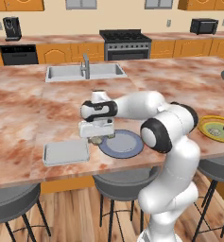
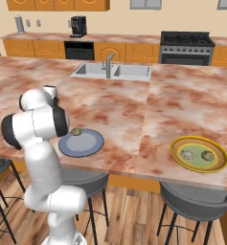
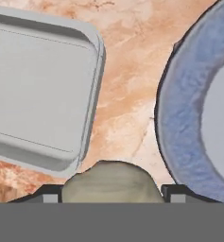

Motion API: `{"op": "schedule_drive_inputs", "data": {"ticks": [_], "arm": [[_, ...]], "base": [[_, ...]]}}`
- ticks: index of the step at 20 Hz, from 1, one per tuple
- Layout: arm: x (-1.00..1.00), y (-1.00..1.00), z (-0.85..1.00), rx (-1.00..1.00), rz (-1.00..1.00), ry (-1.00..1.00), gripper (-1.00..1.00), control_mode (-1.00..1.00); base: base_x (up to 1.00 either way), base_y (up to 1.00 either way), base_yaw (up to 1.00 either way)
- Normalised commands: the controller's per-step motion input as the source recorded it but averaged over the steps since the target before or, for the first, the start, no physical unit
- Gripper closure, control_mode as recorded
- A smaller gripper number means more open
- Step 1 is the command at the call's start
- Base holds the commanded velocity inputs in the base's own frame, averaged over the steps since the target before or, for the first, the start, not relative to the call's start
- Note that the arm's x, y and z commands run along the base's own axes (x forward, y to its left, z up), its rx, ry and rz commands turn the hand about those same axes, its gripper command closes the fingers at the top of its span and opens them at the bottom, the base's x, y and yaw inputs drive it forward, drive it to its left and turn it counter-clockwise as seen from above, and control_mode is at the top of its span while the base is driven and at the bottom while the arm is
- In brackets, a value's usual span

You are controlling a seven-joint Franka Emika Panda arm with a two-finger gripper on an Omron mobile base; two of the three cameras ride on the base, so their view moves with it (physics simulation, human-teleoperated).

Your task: Place two dumplings into each of the tupperware containers and then place the containers in the fridge.

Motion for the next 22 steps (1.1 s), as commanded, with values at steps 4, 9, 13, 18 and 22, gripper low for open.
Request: {"op": "schedule_drive_inputs", "data": {"ticks": [4,9,13,18,22], "arm": [[0.00,1.00,0.00,-0.05,0.04,0.17,1.00,-1.00],[0.08,1.00,-0.03,-0.09,0.00,0.03,1.00,-1.00],[0.12,1.00,-0.36,-0.10,-0.03,0.00,1.00,-1.00],[0.16,0.52,-0.39,-0.01,-0.05,-0.12,1.00,-1.00],[0.61,0.39,-0.27,0.00,-0.06,-0.10,1.00,-1.00]], "base": [[0.00,0.00,0.00],[0.00,0.00,0.00],[0.00,0.00,0.00],[0.00,0.00,0.00],[0.00,0.00,0.00]]}}
